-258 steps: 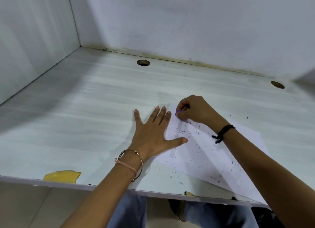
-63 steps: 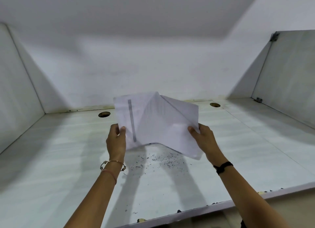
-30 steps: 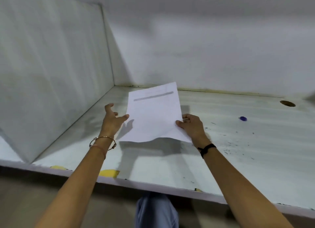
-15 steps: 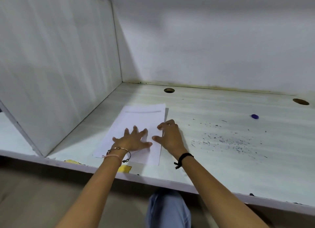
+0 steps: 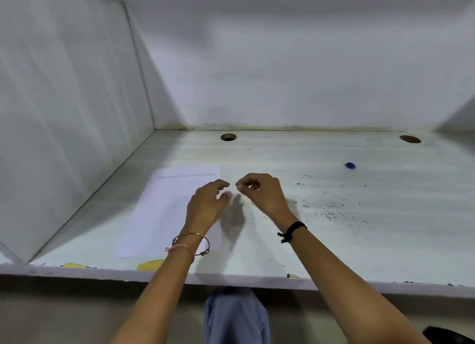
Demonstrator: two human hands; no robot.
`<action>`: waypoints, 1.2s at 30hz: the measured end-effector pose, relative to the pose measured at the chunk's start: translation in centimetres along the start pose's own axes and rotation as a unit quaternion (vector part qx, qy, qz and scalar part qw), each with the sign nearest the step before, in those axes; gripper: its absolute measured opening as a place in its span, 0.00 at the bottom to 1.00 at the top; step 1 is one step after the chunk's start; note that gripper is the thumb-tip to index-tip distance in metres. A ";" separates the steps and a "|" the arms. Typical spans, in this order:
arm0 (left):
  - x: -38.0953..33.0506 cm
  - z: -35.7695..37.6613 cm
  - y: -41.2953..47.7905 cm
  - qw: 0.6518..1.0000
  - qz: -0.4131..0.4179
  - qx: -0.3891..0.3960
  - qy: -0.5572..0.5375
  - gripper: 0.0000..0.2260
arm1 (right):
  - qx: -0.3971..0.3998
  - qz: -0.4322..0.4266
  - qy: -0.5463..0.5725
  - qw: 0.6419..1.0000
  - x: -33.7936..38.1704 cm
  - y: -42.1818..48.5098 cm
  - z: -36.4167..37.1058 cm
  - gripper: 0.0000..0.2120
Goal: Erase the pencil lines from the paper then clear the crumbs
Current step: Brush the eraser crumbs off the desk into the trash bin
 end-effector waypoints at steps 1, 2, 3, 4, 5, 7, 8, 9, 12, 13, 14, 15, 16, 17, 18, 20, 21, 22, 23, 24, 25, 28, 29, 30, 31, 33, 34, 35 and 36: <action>-1.1 0.6 0.1 0.999 0.000 -0.012 -0.047 0.09 | -0.017 0.006 0.022 1.000 -0.2 -0.2 -1.4 0.03; -2.2 1.1 0.1 0.996 0.002 -0.017 -0.084 0.07 | -0.031 0.014 0.039 0.999 -0.4 -0.4 -2.7 0.02; -3.5 2.0 0.3 0.993 0.006 -0.016 -0.116 0.06 | -0.048 0.022 0.053 0.997 -0.7 -0.9 -4.4 0.02; -4.8 2.8 0.3 0.989 0.011 -0.013 -0.148 0.06 | -0.063 0.031 0.064 0.995 -1.0 -1.3 -5.9 0.02; -6.5 3.7 0.3 0.984 0.022 -0.007 -0.179 0.07 | -0.083 0.039 0.073 0.993 -1.4 -2.0 -7.8 0.02; -9.6 5.5 0.2 0.973 0.044 0.007 -0.228 0.08 | -0.117 0.051 0.078 0.989 -2.0 -3.3 -11.3 0.03; -11.5 6.7 0.0 0.967 0.057 0.022 -0.246 0.08 | -0.140 0.056 0.072 0.986 -2.5 -4.3 -13.4 0.03; -13.3 7.7 -0.3 0.962 0.069 0.037 -0.263 0.08 | -0.160 0.059 0.064 0.983 -2.9 -5.3 -15.2 0.04; -18.9 11.3 -1.8 0.941 0.112 0.091 -0.305 0.07 | -0.226 0.067 0.032 0.971 -3.9 -9.1 -21.1 0.08; -21.0 12.8 -2.7 0.933 0.127 0.115 -0.317 0.07 | -0.252 0.074 0.022 0.965 -4.3 -10.7 -23.2 0.08; -22.9 14.0 -3.7 0.924 0.141 0.137 -0.327 0.07 | -0.275 0.083 0.013 0.958 -4.5 -12.1 -25.0 0.07; -24.9 15.5 -5.0 0.915 0.156 0.162 -0.336 0.08 | -0.299 0.091 0.003 0.950 -4.8 -13.9 -27.0 0.06; -26.7 16.7 -6.2 0.905 0.167 0.183 -0.345 0.08 | -0.319 0.096 -0.009 0.943 -4.9 -15.5 -28.7 0.05; -28.2 17.8 -7.4 0.896 0.177 0.204 -0.353 0.08 | -0.337 0.101 -0.020 0.936 -5.1 -17.0 -30.1 0.04; -30.0 19.3 -8.9 0.884 0.189 0.231 -0.360 0.08 | -0.363 0.105 -0.033 0.925 -5.4 -19.0 -31.8 0.04; -33.0 22.0 -11.9 0.860 0.210 0.277 -0.373 0.08 | -0.422 0.112 -0.047 0.899 -6.0 -22.9 -34.8 0.04; -34.2 23.3 -13.4 0.849 0.217 0.295 -0.381 0.08 | -0.453 0.113 -0.052 0.883 -6.4 -24.9 -36.1 0.04; -35.1 24.3 -14.5 0.839 0.224 0.309 -0.388 0.08 | -0.481 0.114 -0.059 0.867 -6.8 -26.6 -37.1 0.04; -36.2 25.8 -16.0 0.830 0.231 0.327 -0.389 0.08 | -0.509 0.117 -0.067 0.850 -7.3 -28.6 -38.1 0.04; -36.9 27.1 -17.2 0.822 0.240 0.342 -0.386 0.08 | -0.529 0.121 -0.074 0.837 -8.0 -30.3 -38.9 0.04; -37.6 28.8 -18.5 0.814 0.248 0.362 -0.380 0.08 | -0.546 0.129 -0.082 0.824 -9.0 -32.1 -39.6 0.05; -38.0 34.2 -21.5 0.794 0.246 0.428 -0.354 0.09 | -0.571 0.184 -0.099 0.794 -13.2 -36.6 -40.8 0.03; -37.8 36.2 -22.1 0.791 0.241 0.447 -0.342 0.10 | -0.573 0.213 -0.094 0.786 -15.1 -37.9 -41.1 0.03; -37.5 38.4 -22.7 0.790 0.231 0.465 -0.327 0.10 | -0.573 0.244 -0.085 0.778 -17.4 -39.3 -41.2 0.03; -37.0 40.5 -23.1 0.791 0.218 0.480 -0.311 0.11 | -0.570 0.278 -0.072 0.770 -19.7 -40.6 -41.3 0.03; -35.8 44.8 -23.5 0.797 0.188 0.502 -0.278 0.11 | -0.556 0.350 -0.042 0.753 -24.4 -42.9 -41.0 0.03; -35.1 46.8 -23.6 0.802 0.174 0.508 -0.263 0.11 | -0.544 0.384 -0.031 0.745 -26.6 -43.9 -40.9 0.04; -34.3 49.0 -23.7 0.807 0.159 0.513 -0.246 0.11 | -0.532 0.416 -0.022 0.737 -29.0 -44.9 -40.8 0.06; -33.3 51.0 -23.7 0.812 0.144 0.517 -0.230 0.11 | -0.520 0.445 -0.014 0.729 -31.1 -45.8 -40.6 0.07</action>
Point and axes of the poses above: each hand's wrist, its own y-axis towards the middle knuckle, its own z-axis out of the palm, x = y × z, the point moved 7 cm from there along y, towards the middle knuckle, and after that the axes turned 7 degrees about y, right-handed, at the moved point
